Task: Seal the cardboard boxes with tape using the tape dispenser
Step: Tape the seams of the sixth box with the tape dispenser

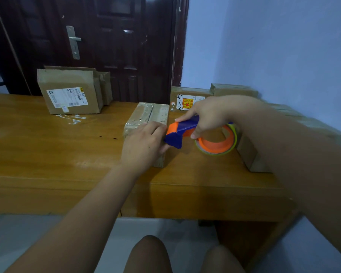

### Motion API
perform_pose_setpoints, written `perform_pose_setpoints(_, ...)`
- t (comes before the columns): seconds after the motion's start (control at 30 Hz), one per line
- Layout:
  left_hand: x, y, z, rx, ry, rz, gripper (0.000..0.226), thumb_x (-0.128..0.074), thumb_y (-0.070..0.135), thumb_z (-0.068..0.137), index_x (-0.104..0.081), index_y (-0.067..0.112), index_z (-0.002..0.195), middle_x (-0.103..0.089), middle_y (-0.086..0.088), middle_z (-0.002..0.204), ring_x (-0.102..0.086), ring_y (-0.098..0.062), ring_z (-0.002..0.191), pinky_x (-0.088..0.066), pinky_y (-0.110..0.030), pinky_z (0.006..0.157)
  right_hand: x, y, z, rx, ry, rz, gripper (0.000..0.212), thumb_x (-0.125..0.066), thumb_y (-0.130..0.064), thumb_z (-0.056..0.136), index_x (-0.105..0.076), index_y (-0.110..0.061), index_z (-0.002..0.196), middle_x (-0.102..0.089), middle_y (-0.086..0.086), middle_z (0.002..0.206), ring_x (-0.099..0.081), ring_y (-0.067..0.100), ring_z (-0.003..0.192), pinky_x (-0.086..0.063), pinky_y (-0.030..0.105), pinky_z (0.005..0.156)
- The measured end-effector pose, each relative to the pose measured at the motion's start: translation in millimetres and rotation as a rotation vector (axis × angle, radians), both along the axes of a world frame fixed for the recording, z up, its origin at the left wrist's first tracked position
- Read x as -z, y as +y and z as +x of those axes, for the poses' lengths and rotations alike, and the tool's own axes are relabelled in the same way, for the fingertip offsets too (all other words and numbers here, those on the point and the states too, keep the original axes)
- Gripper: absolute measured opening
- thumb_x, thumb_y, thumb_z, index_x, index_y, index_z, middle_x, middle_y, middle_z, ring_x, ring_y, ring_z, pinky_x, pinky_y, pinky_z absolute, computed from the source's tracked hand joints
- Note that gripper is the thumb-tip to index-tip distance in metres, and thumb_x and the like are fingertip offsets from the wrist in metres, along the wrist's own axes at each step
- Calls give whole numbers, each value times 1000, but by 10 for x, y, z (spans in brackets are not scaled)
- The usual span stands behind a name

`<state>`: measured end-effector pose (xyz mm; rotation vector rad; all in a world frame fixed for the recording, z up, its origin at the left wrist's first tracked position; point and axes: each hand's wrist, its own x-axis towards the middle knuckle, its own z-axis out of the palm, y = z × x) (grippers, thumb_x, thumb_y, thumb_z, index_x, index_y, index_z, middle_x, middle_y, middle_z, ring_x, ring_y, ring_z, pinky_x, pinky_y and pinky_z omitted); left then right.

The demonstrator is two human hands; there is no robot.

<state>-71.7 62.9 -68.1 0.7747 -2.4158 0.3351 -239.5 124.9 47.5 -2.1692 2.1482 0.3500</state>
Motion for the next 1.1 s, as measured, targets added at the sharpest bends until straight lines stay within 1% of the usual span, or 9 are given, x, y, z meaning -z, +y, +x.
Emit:
perform_pose_setpoints(0.13,37,-28,-11,22,28,14,49,-76,41,67,-69,5,99,-70,-10,92,-67,-25,79,-54,-32,64,-108,-113,38,42,-38,115,56,-63,-35,90,-40,-41,141,-52,1,130,-54,22,112,-38,28,84)
perform_pose_setpoints(0.23,28,-68,25,15,-51,-12,65,-61,57,65,-68,3,100,-69,-12,94,-67,-28,82,-55,-34,63,-42,-145,0,106,-130,264,46,-61,-29,92,-49,-37,135,-62,0,108,-63,13,90,-45,19,68)
perform_pose_setpoints(0.3,19,-78,45,20,-80,-12,74,-52,64,65,-68,3,104,-69,-13,97,-68,-30,85,-56,-36,62,75,-150,-142,182,-348,361,33,-62,-24,91,-60,-28,123,-65,1,87,-60,7,63,-45,18,59)
perform_pose_setpoints(0.37,-20,-72,50,19,-74,11,81,-39,70,69,-68,4,106,-70,-10,99,-68,-28,86,-56,-34,62,195,-110,-322,266,-591,431,25,-69,-25,84,-64,-19,107,-62,8,85,-55,11,61,-43,22,59)
perform_pose_setpoints(0.6,-199,-30,59,-20,-23,174,101,-25,81,56,-52,21,134,-56,3,132,-52,-15,119,-47,-29,85,737,211,-646,313,-1300,562,57,-89,-43,54,-60,-8,88,-62,5,67,-57,14,55,-49,23,54)
perform_pose_setpoints(0.8,-291,-61,60,-22,-61,220,96,-13,78,64,-55,23,130,-58,1,128,-52,-15,116,-41,-26,79,1128,364,-618,299,-1660,375,88,-92,-49,40,-58,-4,107,-72,10,85,-70,21,71,-56,30,62)
perform_pose_setpoints(0.93,-264,-50,42,-22,3,199,60,-25,58,90,-60,25,125,-62,2,122,-54,-15,111,-34,-22,73,1269,429,-626,264,-1852,331,66,-88,-46,57,-71,-9,109,-70,15,102,-69,28,93,-58,41,77)
perform_pose_setpoints(1.03,-278,3,47,-39,-2,269,79,-20,69,76,-57,24,129,-59,2,127,-52,-14,115,-39,-25,78,1296,448,-659,396,-1821,145,75,-88,-49,56,-68,-10,117,-65,21,117,-64,32,106,-51,46,92)
perform_pose_setpoints(1.1,-311,31,65,-63,-70,292,87,-25,75,68,-51,25,135,-54,4,133,-49,-14,120,-42,-29,89,1260,457,-664,519,-1719,3,76,-82,-50,61,-60,-9,122,-66,19,116,-64,31,103,-50,45,91)
